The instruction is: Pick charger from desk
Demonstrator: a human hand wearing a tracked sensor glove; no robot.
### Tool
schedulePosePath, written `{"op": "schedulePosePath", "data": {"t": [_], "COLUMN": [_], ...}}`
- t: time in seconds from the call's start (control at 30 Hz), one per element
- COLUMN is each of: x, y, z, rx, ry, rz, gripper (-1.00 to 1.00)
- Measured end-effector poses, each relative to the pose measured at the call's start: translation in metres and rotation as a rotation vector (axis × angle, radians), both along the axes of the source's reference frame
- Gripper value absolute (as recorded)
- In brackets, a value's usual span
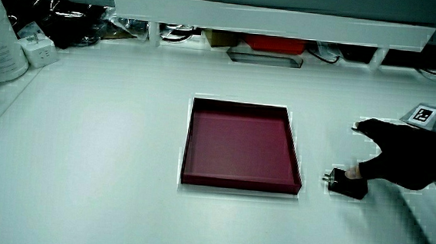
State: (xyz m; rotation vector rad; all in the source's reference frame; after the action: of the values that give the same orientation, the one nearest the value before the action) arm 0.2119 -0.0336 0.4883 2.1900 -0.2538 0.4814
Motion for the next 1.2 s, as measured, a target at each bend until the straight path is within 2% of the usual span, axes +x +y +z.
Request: {"op": "schedulePosePath", "data": {"t": [0.03, 0.2, 0.33, 0.37, 0.4, 0.43, 0.67, 0.8, 0.83, 0.9, 0.93, 1.1, 1.13, 1.17, 1.2], "x": [0.0, -0.007, -0.007, -0.009, -0.008, -0.009, -0.011, -0.012, -0.013, -0.012, -0.011, -0.012, -0.013, -0.015, -0.016], "y": [0.003, 0.016, 0.023, 0.025, 0.026, 0.028, 0.036, 0.037, 0.038, 0.038, 0.038, 0.039, 0.04, 0.039, 0.039], "z": [0.005, 0.015, 0.026, 0.024, 0.027, 0.028, 0.038, 0.04, 0.039, 0.038, 0.04, 0.033, 0.034, 0.031, 0.03], "rx": [-0.004, -0.053, -0.06, -0.061, -0.059, -0.068, -0.07, -0.051, -0.052, -0.026, -0.029, 0.073, 0.082, 0.097, 0.08], "ry": [0.012, -0.002, 0.017, 0.001, 0.017, 0.006, 0.032, 0.042, 0.027, 0.02, 0.025, -0.012, -0.029, -0.019, -0.039], "rz": [0.002, -0.016, -0.019, -0.028, -0.024, -0.032, -0.042, -0.045, -0.043, -0.035, -0.03, 0.005, 0.002, -0.001, 0.005], "gripper": [0.0, 0.0, 0.0, 0.0, 0.0, 0.0, 0.0, 0.0, 0.0, 0.07, 0.1, 0.28, 0.31, 0.34, 0.38]}}
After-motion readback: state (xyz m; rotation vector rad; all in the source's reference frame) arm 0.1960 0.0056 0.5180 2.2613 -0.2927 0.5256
